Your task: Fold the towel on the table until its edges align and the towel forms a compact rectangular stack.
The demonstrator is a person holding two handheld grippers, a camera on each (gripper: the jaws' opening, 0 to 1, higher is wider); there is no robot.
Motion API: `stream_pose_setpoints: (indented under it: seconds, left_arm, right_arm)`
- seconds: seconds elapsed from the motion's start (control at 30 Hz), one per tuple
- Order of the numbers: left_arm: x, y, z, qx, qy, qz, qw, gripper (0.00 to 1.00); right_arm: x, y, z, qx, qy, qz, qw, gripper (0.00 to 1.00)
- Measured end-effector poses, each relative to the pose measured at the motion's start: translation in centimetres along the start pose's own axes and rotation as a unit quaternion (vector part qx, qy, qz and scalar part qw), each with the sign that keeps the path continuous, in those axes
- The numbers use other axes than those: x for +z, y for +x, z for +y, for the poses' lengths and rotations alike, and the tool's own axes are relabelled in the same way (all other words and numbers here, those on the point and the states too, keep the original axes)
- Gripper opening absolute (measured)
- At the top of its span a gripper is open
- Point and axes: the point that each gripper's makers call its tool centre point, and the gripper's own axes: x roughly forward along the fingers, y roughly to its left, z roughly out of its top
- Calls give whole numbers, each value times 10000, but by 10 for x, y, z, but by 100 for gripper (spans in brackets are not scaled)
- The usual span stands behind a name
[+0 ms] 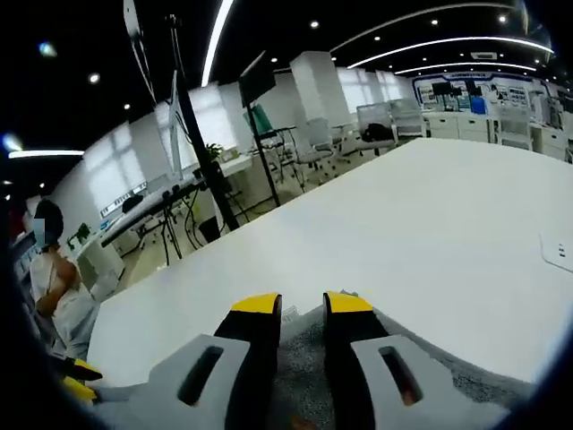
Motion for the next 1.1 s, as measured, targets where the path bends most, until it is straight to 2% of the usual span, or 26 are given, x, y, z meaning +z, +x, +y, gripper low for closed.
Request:
stream_pose_setpoints:
  seconds: [0.1,0.27,0.37,0.5,0.57,0.67,0.83,1.1]
  left_arm:
    - [-2,3,0,-82,9,82,9999,31]
    - [-1,3,1,-164,276,181,9993,35]
    - [-2,5,-3,-345,279,289,9986,37]
    - [-5,10,-8,-534,759,481,9945,54]
    - [-5,10,-9,-591,949,526,9923,58]
    - [-2,8,-9,-532,1291,543,9887,54]
    - [-6,8,-5,-579,1259,599,9885,54]
    - [-12,6,-1,-628,1401,744,9853,55]
  right_arm:
    - [-3,-3,-4,-28,-262,131,9996,19]
    - [-5,-11,-8,-30,-227,154,9996,24]
    - [-9,-14,-8,-11,-148,229,9996,25]
    - [-11,-21,-7,32,-243,307,9992,30]
    - [-11,-29,-10,24,-329,339,9989,30]
    - [-7,-37,-15,-25,-400,371,9985,30]
    - [-9,-52,-28,-121,-478,458,9977,33]
    - [-12,-90,-47,-366,-480,535,9967,33]
